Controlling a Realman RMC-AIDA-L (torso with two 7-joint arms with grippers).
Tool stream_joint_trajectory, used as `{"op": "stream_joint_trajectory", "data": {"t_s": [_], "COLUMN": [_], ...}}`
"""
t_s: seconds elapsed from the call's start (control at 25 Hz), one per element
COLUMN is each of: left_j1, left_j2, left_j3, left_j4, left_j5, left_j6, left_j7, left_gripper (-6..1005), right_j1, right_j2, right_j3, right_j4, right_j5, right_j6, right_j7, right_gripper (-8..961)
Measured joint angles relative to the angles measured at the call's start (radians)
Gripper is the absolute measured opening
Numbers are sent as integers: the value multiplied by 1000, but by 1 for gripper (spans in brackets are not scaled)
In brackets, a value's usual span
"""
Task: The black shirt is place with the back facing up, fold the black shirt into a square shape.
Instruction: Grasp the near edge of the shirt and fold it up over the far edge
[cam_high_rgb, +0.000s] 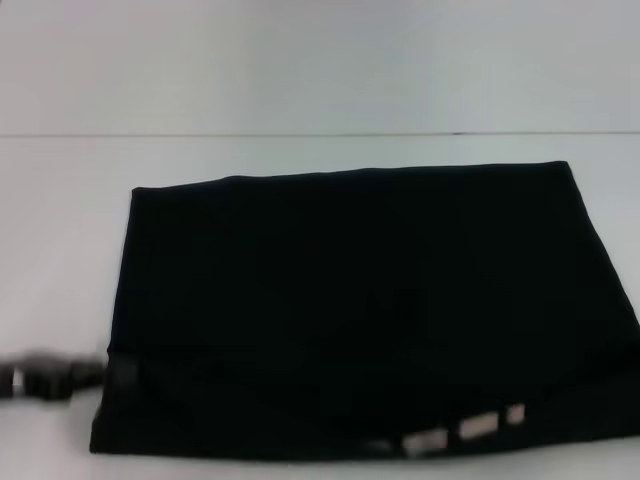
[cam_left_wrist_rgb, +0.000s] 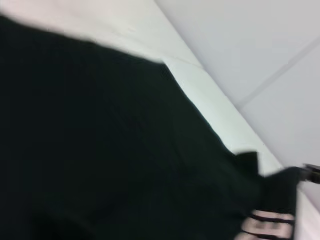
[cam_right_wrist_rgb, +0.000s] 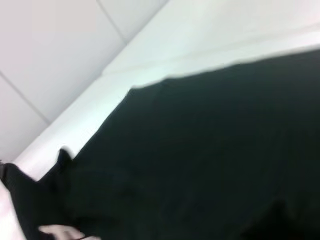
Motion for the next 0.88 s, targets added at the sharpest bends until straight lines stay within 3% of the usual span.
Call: {"op": "stream_joint_trajectory", "data": {"t_s": [0.2, 0.32, 0.64, 0.88], "left_j1": [-169, -241, -336, -365], "left_j2": [67, 84, 85, 82], "left_j3": [27, 101, 273, 317], "left_j4": [-100, -139, -203, -235], "left_j5": [13, 15, 15, 15], "left_j6": [-208, -371, -722, -863], "left_j7": [-76, -123, -182, -184], "left_gripper": [29, 29, 29, 28], "right_j1": [114, 177, 331, 413], "right_j2": [-7, -6, -20, -6], "right_j3": [17, 10, -41, -69], "right_j4": [3, 18, 200, 248], "right_j5": [-1, -3, -3, -1], "right_j6": [153, 285, 656, 823], "right_j7": [74, 117, 161, 165], "right_gripper": [100, 105, 120, 130]}}
